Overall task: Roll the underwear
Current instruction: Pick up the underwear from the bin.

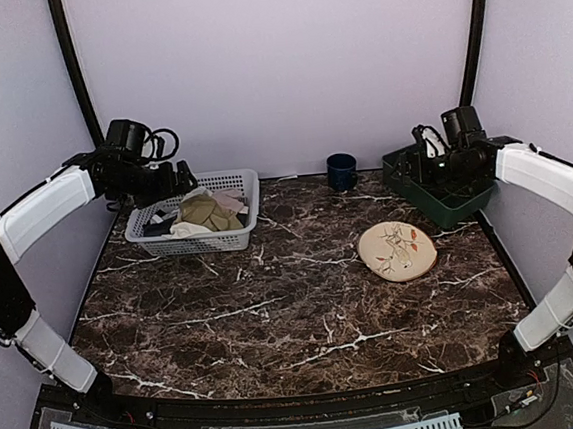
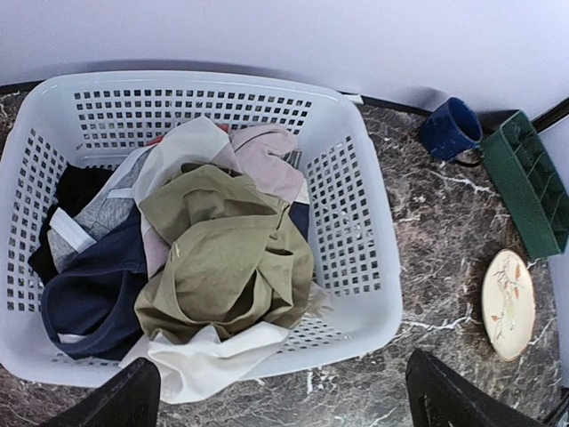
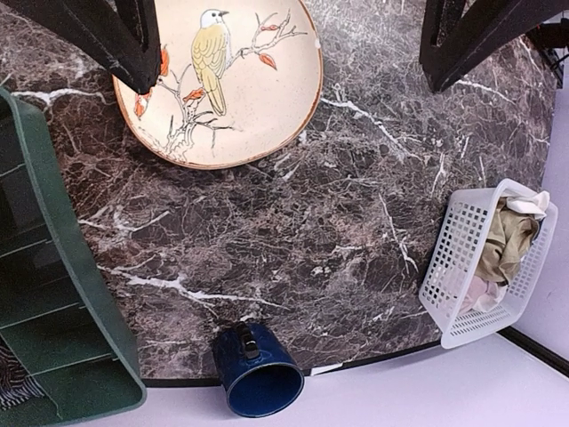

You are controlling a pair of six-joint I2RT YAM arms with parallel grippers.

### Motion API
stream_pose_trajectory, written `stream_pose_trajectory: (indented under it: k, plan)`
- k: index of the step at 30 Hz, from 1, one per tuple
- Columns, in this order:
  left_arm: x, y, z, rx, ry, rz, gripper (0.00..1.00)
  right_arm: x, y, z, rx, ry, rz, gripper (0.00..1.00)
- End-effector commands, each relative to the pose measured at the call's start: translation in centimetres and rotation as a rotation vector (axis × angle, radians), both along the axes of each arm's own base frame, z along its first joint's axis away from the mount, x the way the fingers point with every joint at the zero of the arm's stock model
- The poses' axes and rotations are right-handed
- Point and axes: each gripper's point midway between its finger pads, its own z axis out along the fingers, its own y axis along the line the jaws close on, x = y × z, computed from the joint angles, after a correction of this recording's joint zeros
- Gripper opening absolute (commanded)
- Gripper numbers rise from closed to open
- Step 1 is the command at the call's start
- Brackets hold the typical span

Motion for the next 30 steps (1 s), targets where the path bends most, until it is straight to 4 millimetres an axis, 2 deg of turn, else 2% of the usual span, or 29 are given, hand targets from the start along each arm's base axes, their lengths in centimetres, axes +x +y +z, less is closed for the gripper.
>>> stream_pose_trajectory:
  k: [1,6,12,15,18,20,22,25,26,30]
  plan:
    - [2.5,0.5,-2.1,0.146,0.059,-0.030,0.99,-0.9,0.6,0.3,0.065,0.006,0.013,1.00]
    - [6.7,-0.8,-4.1,0.239,0.090,-0.101,0.99,-1.4,0.5,-0.8,0.076,0.045,-0.003,0.99]
    - [9.6,-1.2,-8.4,0.318,0.169,-0.126,0.96,-1.3,0.5,-1.1,0.085,0.058,-0.019,0.99]
    - [10.1,-1.3,-9.9,0.336,0.189,-0.144,0.84,-1.1,0.5,-1.2,0.090,0.064,-0.024,1.00]
    - [10.4,-0.5,-10.7,0.378,0.206,-0.116,0.64,-1.0,0.5,-1.4,0.089,0.070,-0.031,0.99]
    - [10.4,0.2,-10.7,0.397,0.219,-0.096,0.56,-0.9,0.5,-1.4,0.084,0.072,-0.032,1.00]
    - [10.5,0.3,-10.4,0.397,0.220,-0.089,0.45,-0.8,0.4,-1.5,0.074,0.072,-0.032,0.99]
    - [10.9,0.7,-8.7,0.402,0.194,-0.068,0.06,-0.6,0.3,-1.5,0.059,0.071,-0.029,0.99]
    - [11.0,0.7,-7.8,0.402,0.181,-0.058,0.00,-0.6,0.3,-1.5,0.059,0.072,-0.027,1.00]
    - [11.5,0.3,-2.5,0.348,0.060,-0.045,0.00,-0.4,0.5,-1.3,0.062,0.069,-0.015,1.00]
